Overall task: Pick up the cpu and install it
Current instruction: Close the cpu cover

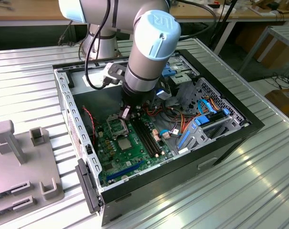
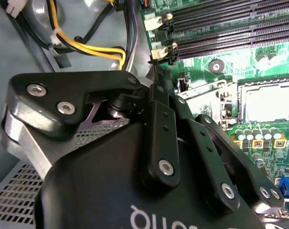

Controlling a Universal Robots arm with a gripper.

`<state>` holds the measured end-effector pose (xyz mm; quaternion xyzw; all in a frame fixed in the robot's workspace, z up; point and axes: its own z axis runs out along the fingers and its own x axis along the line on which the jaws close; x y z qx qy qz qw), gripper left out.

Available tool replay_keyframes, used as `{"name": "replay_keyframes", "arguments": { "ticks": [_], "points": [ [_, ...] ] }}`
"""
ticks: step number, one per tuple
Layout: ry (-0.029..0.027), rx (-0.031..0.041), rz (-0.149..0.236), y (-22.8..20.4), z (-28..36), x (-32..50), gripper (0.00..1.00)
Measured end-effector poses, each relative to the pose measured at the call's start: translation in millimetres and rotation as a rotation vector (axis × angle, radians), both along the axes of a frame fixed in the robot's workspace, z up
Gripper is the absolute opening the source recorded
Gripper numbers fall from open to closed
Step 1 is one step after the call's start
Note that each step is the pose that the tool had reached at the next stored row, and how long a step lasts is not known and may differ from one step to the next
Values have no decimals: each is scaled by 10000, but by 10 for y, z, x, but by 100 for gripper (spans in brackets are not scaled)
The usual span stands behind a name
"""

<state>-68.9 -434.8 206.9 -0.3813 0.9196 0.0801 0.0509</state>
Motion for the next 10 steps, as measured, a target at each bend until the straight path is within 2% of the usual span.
{"name": "replay_keyframes", "arguments": {
  "ticks": [10],
  "points": [
    [-1,-17,0,0,39,-8,11]
  ]
}}
